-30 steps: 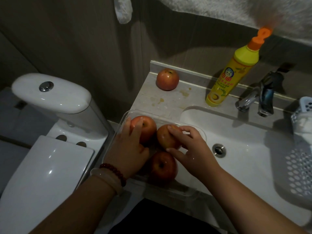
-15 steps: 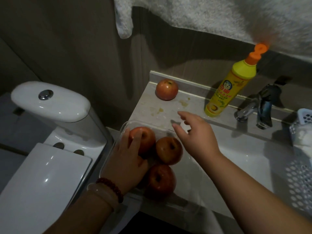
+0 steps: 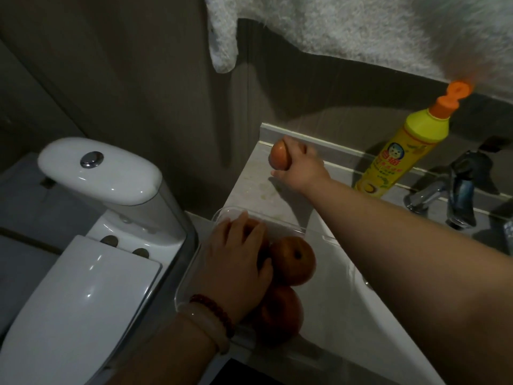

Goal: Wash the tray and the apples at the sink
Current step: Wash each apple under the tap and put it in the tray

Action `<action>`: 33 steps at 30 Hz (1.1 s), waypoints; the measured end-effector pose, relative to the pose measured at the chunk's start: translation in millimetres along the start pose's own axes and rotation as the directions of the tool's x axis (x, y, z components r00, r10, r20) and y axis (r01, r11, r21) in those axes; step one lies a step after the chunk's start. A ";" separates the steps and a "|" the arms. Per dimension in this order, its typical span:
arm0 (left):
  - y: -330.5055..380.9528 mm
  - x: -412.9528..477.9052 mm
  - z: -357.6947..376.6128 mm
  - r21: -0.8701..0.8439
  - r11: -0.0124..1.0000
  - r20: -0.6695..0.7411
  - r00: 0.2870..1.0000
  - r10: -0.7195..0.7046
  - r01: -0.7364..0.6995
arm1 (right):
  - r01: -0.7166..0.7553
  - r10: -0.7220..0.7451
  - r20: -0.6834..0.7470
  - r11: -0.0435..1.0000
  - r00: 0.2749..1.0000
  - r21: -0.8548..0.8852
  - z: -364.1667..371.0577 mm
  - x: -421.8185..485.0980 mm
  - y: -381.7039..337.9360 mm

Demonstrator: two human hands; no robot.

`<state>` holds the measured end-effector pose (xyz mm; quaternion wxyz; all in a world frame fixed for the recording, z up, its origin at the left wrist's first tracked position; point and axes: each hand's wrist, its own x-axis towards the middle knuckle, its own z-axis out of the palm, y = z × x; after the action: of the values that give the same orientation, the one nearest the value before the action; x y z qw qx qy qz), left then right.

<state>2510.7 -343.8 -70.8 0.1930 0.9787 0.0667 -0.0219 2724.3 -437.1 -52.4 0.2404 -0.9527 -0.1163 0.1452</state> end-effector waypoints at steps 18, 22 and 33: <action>17.7 6.0 -11.9 0.020 0.996 0.077 0.993 -0.085 0.084 | 0.023 -0.018 -0.140 0.999 0.990 0.034 0.7 -5.9 5.5; 18.6 6.4 -10.9 -0.006 0.997 0.029 0.997 -0.076 0.076 | 0.104 -0.063 -0.190 0.971 0.980 0.216 -8.5 -28.4 9.4; 83.7 0.5 -31.2 -0.526 0.848 -0.088 0.996 0.029 -0.071 | 0.212 -0.061 -0.298 0.836 0.953 0.507 -41.3 -177.0 68.8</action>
<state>2523.3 -408.6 -10.6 0.4522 0.8895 0.0521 0.0400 2583.8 -565.1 -12.4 0.5186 -0.8481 -0.1057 0.0230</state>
